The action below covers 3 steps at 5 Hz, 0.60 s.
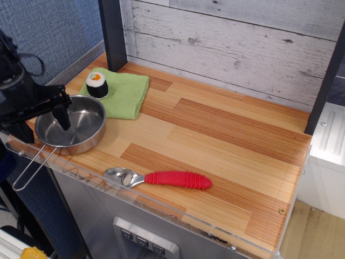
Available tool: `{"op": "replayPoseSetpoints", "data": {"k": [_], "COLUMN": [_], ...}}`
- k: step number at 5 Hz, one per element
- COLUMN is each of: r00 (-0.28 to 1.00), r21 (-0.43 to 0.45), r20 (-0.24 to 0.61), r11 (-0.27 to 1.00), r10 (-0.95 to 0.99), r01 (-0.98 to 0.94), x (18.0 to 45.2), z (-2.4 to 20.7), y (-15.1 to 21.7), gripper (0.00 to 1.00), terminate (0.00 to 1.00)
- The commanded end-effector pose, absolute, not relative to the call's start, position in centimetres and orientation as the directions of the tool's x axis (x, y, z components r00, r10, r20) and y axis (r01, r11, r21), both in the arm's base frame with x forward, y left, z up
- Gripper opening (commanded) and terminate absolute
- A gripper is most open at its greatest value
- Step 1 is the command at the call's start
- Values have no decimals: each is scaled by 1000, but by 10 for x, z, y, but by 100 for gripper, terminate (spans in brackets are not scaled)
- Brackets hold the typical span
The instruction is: Place the pot to the left of the red spoon in front of the sushi.
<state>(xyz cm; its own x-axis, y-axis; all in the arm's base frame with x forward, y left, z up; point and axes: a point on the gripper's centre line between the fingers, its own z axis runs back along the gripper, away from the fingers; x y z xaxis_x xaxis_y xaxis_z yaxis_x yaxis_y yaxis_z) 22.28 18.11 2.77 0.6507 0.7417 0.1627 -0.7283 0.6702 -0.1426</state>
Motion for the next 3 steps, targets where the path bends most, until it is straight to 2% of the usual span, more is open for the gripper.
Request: {"op": "replayPoseSetpoints", "data": {"k": [1,2,3], "r00": [653,652,672], "r21": [-252,-303,-320], "r20": [269,292,320], "r11": [707,715,744], "r10": [708,699,668], "r01": [-661,-631,-587], "x": [229,229,229], "z": [104,137,155], "y": [187,180,170], "gripper": [100,100,100], "terminate": [0,0,0]}}
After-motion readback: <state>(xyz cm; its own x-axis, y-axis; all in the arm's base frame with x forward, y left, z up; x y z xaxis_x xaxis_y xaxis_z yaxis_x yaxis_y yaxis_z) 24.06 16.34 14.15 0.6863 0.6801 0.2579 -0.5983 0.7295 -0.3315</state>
